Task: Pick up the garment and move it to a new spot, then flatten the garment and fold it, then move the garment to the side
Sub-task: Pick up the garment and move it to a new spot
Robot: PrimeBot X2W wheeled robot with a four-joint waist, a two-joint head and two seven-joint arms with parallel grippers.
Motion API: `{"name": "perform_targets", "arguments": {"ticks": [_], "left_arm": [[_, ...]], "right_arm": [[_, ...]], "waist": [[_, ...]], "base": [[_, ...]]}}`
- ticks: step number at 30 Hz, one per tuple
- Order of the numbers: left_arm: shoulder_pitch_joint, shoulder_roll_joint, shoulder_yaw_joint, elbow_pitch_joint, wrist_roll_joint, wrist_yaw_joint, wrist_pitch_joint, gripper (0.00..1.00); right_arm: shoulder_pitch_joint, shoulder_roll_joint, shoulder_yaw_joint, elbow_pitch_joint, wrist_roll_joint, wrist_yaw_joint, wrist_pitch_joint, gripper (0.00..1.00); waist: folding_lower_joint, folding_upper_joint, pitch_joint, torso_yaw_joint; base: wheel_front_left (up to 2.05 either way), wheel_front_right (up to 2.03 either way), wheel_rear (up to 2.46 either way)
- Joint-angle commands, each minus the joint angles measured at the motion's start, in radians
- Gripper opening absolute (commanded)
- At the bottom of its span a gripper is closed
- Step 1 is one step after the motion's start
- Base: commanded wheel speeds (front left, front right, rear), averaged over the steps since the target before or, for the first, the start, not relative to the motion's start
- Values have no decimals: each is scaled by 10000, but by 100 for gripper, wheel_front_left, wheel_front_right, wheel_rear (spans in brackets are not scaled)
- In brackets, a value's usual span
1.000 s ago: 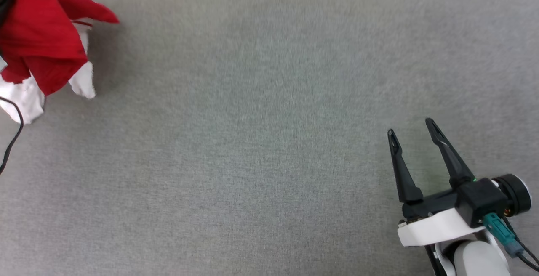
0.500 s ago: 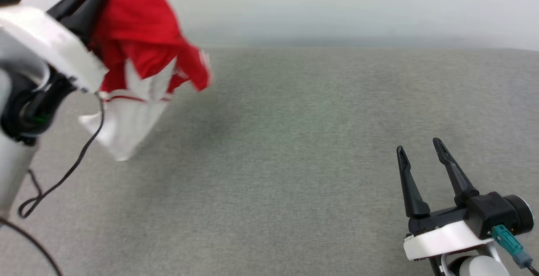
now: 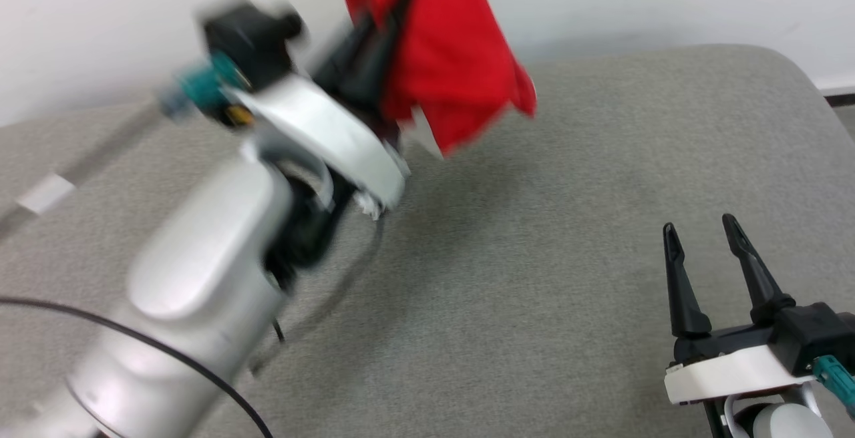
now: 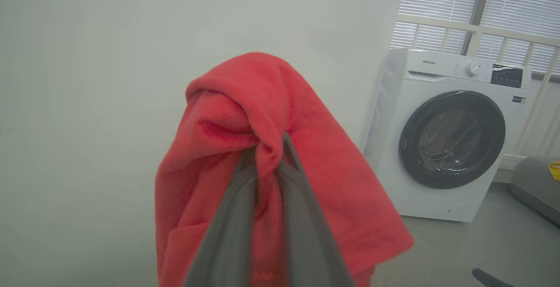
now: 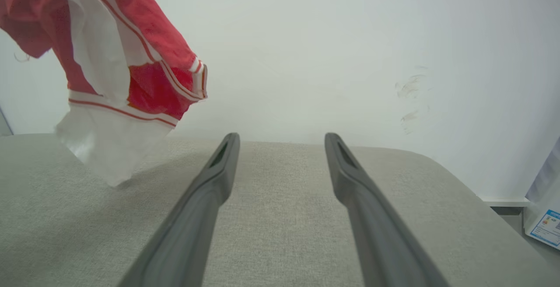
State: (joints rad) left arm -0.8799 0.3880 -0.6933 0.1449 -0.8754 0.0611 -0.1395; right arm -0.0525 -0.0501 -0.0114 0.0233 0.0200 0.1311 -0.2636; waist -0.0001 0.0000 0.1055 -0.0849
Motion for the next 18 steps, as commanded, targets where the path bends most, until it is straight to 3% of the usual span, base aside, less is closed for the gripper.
{"name": "perform_targets", "arguments": {"ticks": [1,6,12,14,18], "left_arm": [[410,-104,-170,145,85,40,-190,0],[2326,-806,-1336,1344,313,-40,-741,0],[3805,-1419,-2728,2995,777,-403,-813,0],[3945,-1512,-3199,3528,1086,-472,-730,100],[3951,-1709,-3666,4300,1465,-565,-772,100]], "right_arm": [[-101,-2,-8,-56,50,-7,-17,100],[-190,0,-49,-85,103,-7,-17,100],[43,-2,-73,-23,-30,-7,-17,100],[93,0,-31,6,-65,-7,-17,100],[154,-3,113,76,-222,-7,-17,100]], "waist": [[1,0,78,-215],[1,0,148,-517],[1,0,66,-391],[1,0,6,-270],[1,0,-145,4]], "base": [[0,0,0],[0,0,0],[0,0,0],[0,0,0],[0,0,0]]}}
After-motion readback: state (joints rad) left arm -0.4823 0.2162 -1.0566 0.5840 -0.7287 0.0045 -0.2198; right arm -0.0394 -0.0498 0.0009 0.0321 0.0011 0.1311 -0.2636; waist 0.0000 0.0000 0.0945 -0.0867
